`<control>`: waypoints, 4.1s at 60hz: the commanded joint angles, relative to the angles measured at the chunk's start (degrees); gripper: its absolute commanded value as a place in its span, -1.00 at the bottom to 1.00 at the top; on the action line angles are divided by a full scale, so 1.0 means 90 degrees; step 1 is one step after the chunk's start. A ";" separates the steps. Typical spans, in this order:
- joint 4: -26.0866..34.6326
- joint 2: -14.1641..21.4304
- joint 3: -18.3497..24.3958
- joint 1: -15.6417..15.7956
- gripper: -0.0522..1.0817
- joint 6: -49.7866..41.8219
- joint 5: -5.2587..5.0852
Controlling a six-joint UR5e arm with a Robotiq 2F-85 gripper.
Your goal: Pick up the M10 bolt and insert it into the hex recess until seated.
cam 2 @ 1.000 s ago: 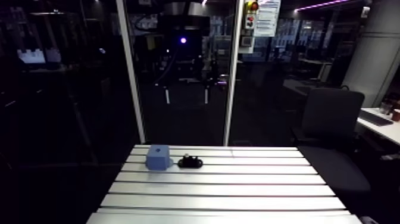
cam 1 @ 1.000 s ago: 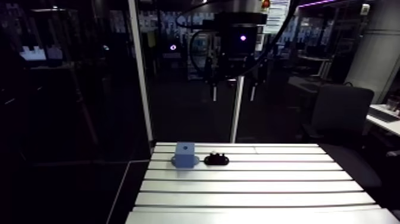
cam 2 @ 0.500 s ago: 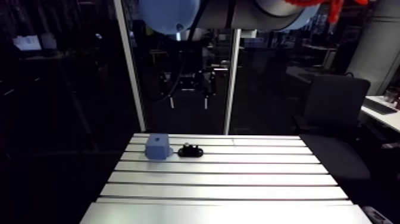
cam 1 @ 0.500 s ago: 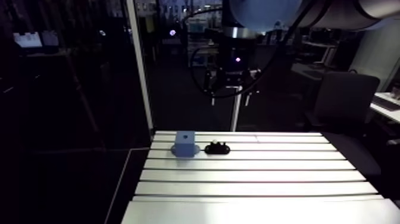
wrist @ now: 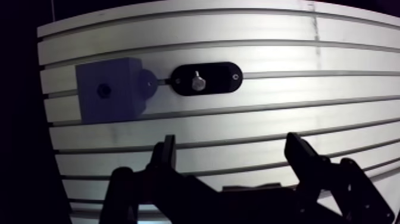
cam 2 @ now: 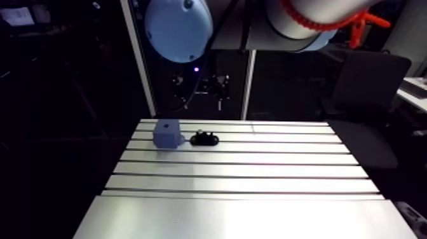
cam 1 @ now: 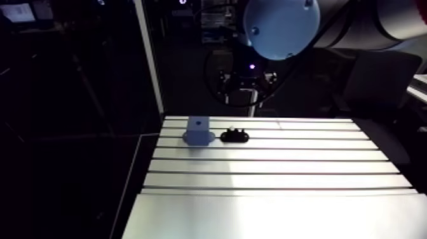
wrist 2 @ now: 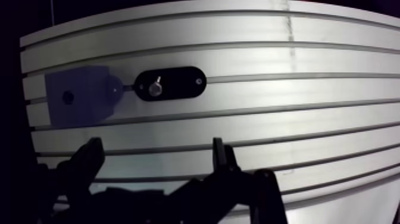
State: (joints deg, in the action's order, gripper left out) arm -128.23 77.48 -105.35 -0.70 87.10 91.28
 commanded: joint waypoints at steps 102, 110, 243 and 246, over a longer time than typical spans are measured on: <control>-0.1344 -0.1349 -0.0067 0.0224 -0.24 0.0182 -0.0020; -0.1344 -0.1349 -0.0067 0.0224 -0.22 0.0180 -0.0011; -0.1354 -0.1447 -0.0076 0.0206 0.07 0.0200 0.0009; -0.1354 -0.1447 -0.0077 0.0204 0.07 0.0208 0.0009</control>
State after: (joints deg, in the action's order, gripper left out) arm -140.42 64.48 -105.96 1.19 88.94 91.35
